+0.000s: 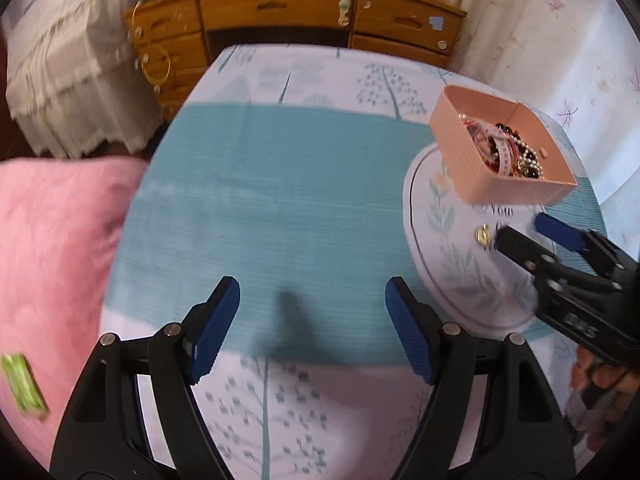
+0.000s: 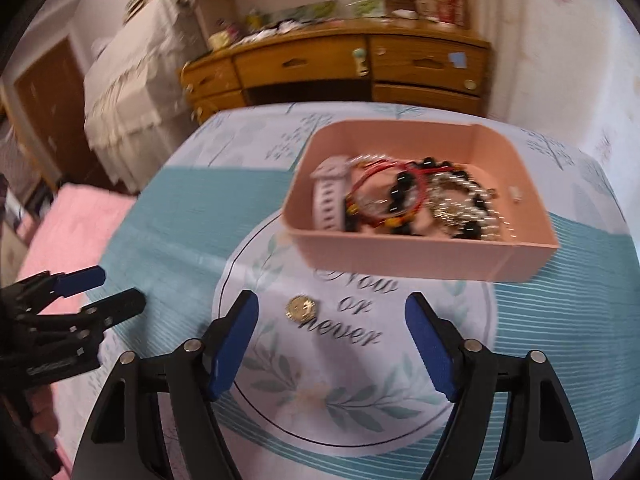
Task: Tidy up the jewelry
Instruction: 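Grasp the gold coin pendant with the right gripper, then carry the gold pendant into the pink tray and release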
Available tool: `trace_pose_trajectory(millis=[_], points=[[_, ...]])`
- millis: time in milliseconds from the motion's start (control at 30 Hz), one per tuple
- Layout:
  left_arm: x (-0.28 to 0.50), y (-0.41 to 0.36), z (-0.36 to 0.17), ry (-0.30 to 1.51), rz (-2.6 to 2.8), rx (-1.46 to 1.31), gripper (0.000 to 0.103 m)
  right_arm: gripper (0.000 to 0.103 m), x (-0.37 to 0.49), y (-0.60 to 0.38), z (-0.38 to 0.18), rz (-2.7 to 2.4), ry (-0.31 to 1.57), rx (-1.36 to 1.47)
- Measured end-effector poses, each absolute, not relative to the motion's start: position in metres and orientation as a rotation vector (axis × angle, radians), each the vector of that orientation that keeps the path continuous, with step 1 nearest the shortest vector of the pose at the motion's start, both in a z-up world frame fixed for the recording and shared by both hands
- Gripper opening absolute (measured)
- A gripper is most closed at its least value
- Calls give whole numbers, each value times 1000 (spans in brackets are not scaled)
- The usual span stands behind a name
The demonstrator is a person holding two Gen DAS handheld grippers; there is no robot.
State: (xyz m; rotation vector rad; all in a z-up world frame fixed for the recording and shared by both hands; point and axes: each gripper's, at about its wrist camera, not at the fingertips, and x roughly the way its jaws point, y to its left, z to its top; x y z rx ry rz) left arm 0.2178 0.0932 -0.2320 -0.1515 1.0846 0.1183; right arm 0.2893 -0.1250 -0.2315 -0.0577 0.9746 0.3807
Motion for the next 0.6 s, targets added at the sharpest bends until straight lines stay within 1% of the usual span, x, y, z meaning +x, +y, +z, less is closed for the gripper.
trace_pose_trajectory(millis=[33,67,133,167,233,367,400,433,600], points=[[213,96,-234,1088,120,-163,73,66,288,-119,-236,390,983,-69],[209,95,-235,1088,122,-167,73,63,287,-114,-241,398,994,-79],[203,96,-235,1076,143,-170,73,52,288,-104,-248,407,1012,-91],[204,94,-232,1069,151,-170,73,49,288,-101,-251,408,1019,-94],[204,94,-228,1053,171,-154,73,40,289,-93,-256,401,1034,-104],[201,95,-223,1030,205,-124,73,32,293,-81,-262,379,1038,-147],[199,95,-223,1027,212,-115,73,24,293,-80,-262,384,1039,-150],[198,95,-223,1025,219,-107,73,18,294,-79,-263,395,1042,-151],[198,101,-222,1026,230,-117,73,17,298,-76,-262,417,1046,-151]])
